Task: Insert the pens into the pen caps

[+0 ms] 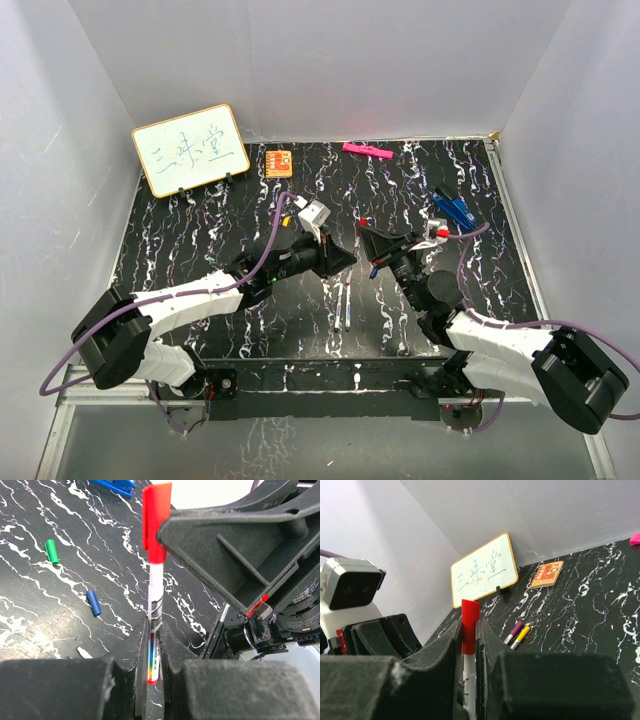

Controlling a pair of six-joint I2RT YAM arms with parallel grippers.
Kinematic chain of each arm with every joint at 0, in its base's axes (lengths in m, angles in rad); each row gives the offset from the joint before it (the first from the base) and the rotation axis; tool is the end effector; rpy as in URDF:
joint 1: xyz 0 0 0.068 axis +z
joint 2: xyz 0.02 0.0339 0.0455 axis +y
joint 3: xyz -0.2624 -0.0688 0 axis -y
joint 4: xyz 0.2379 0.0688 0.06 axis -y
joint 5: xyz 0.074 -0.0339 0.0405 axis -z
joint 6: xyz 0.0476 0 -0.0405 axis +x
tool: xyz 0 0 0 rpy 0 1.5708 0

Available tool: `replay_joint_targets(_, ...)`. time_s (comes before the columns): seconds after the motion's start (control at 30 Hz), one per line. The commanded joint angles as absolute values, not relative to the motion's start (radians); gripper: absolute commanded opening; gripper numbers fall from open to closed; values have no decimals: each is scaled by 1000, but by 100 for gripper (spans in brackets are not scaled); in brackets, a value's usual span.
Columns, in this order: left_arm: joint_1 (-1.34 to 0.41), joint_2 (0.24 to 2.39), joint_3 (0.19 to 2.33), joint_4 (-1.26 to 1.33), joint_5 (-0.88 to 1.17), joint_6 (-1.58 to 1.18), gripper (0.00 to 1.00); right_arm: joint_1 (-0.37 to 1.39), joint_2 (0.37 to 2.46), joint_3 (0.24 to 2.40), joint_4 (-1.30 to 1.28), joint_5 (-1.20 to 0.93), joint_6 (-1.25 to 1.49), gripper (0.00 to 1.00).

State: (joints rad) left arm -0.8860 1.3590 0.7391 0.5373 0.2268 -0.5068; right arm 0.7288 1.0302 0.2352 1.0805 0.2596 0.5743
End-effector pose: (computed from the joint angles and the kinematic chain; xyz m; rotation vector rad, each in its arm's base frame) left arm 0.1899 -0.2494 0.2707 0.5237 1.7293 -1.2182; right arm 0.1644 0.1304 0.2445 0.1291 1.3491 0.9428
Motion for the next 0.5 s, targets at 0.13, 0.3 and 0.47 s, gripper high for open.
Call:
replay_joint_targets(0.13,-891,1336,752,591,171,-498,0,726,1069,258,1054,149,644,0)
replay_joint_targets(0.3,-890,1307,762,562,97,-450,0,726,1097,321,901,91,633,0)
replay_joint_targets(0.47,-890,1272,762,578,14,-400,0,726,1134,387,815,58,631,0)
